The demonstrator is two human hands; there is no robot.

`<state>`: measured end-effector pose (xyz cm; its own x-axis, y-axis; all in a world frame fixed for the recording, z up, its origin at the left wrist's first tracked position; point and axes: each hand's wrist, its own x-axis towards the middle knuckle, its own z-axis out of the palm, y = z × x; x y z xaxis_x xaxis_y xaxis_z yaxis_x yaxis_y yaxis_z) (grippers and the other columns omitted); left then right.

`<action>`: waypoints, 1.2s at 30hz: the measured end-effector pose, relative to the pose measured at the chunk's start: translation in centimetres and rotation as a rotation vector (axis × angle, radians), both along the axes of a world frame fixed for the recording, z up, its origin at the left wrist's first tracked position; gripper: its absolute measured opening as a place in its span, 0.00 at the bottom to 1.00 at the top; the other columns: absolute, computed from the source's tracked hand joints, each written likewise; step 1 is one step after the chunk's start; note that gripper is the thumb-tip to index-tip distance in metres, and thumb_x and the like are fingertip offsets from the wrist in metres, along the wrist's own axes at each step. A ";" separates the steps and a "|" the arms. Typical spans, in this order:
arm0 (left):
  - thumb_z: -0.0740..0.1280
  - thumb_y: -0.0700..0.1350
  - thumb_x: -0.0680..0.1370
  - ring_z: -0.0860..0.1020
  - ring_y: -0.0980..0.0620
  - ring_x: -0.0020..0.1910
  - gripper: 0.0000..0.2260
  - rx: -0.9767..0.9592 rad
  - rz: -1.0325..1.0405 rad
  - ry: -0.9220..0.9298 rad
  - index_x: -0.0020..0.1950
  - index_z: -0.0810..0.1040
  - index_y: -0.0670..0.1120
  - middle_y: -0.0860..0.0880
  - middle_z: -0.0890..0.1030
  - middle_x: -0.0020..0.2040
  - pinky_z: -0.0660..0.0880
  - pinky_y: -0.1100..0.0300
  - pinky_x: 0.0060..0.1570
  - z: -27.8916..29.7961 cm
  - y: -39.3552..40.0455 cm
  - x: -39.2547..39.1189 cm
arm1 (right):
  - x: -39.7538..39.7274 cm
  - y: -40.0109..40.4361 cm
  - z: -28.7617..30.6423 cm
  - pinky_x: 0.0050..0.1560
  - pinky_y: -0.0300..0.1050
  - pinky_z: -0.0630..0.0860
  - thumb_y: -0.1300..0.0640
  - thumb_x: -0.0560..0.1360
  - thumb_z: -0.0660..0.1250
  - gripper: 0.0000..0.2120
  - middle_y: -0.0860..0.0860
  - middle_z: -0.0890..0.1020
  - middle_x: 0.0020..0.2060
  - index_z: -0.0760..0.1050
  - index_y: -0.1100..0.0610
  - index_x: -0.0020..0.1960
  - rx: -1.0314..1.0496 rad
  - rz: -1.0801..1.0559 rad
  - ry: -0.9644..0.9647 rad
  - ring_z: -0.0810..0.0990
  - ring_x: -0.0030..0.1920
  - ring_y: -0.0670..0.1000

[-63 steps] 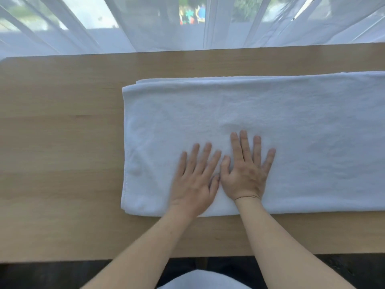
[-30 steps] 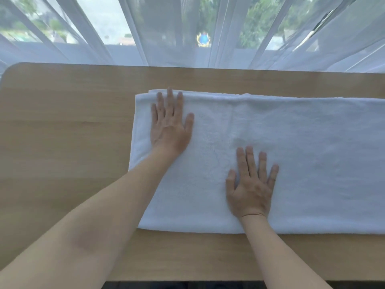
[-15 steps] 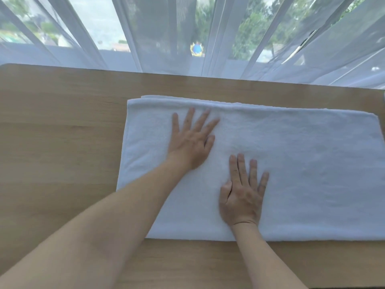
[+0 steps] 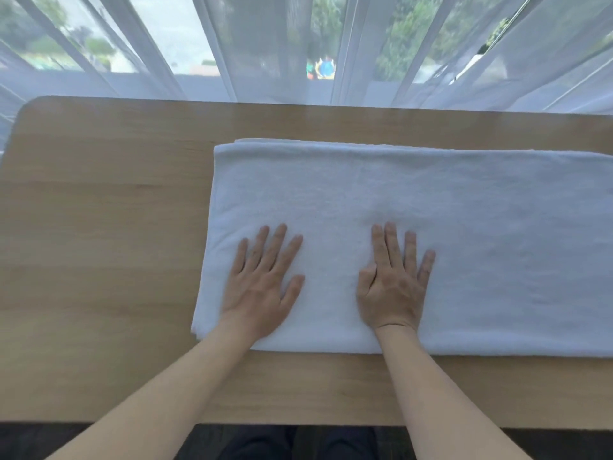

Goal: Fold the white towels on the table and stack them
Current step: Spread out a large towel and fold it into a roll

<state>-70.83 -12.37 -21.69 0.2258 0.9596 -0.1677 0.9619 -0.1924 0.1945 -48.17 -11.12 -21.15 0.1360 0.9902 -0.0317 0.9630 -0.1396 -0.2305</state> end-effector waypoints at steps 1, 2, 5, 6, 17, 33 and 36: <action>0.48 0.61 0.83 0.43 0.49 0.82 0.29 -0.001 0.057 0.010 0.83 0.46 0.56 0.52 0.46 0.84 0.41 0.47 0.79 0.0 -0.7 -1.7 | 0.0 0.0 0.0 0.77 0.69 0.48 0.51 0.77 0.48 0.31 0.49 0.63 0.79 0.61 0.53 0.80 0.003 -0.004 0.005 0.56 0.80 0.59; 0.46 0.61 0.83 0.41 0.50 0.82 0.29 -0.013 0.118 0.007 0.83 0.45 0.57 0.54 0.44 0.83 0.40 0.48 0.79 0.0 -1.1 -3.1 | -0.1 -0.1 0.0 0.77 0.68 0.48 0.51 0.77 0.48 0.31 0.49 0.63 0.79 0.61 0.53 0.80 0.003 -0.003 0.009 0.56 0.80 0.59; 0.42 0.64 0.82 0.36 0.52 0.81 0.28 -0.064 0.242 -0.043 0.82 0.40 0.61 0.58 0.38 0.82 0.38 0.49 0.79 0.4 -0.8 -5.5 | -0.2 -0.1 0.1 0.77 0.68 0.47 0.50 0.78 0.48 0.31 0.49 0.62 0.79 0.60 0.52 0.80 -0.008 -0.003 0.015 0.55 0.80 0.59; 0.41 0.64 0.82 0.36 0.51 0.81 0.28 -0.068 0.254 -0.051 0.82 0.40 0.61 0.57 0.38 0.82 0.37 0.50 0.79 0.4 -0.7 -5.7 | -0.2 0.0 0.1 0.77 0.68 0.46 0.49 0.78 0.48 0.31 0.49 0.61 0.79 0.59 0.52 0.80 -0.020 -0.006 0.016 0.54 0.80 0.58; 0.39 0.62 0.82 0.27 0.50 0.76 0.28 -0.136 0.022 -0.058 0.81 0.37 0.57 0.55 0.33 0.80 0.24 0.52 0.73 1.5 -2.8 1.3 | -1.7 -2.8 0.6 0.76 0.61 0.30 0.36 0.79 0.36 0.35 0.47 0.33 0.80 0.31 0.49 0.81 -0.297 -0.005 -0.063 0.30 0.79 0.54; 0.40 0.63 0.83 0.37 0.46 0.81 0.31 -0.025 -0.289 -0.067 0.83 0.44 0.49 0.49 0.40 0.83 0.40 0.45 0.79 0.1 0.7 18.8 | 15.8 -3.8 0.7 0.78 0.52 0.32 0.39 0.82 0.36 0.29 0.46 0.37 0.81 0.36 0.42 0.81 -0.225 0.045 -0.027 0.33 0.79 0.46; 0.42 0.62 0.83 0.39 0.46 0.81 0.32 -0.008 -0.304 -0.085 0.83 0.46 0.46 0.48 0.43 0.83 0.41 0.45 0.79 -0.1 2.0 24.3 | 21.5 -3.0 0.7 0.78 0.52 0.33 0.39 0.82 0.37 0.29 0.46 0.37 0.81 0.36 0.42 0.81 -0.220 -0.002 -0.042 0.34 0.80 0.47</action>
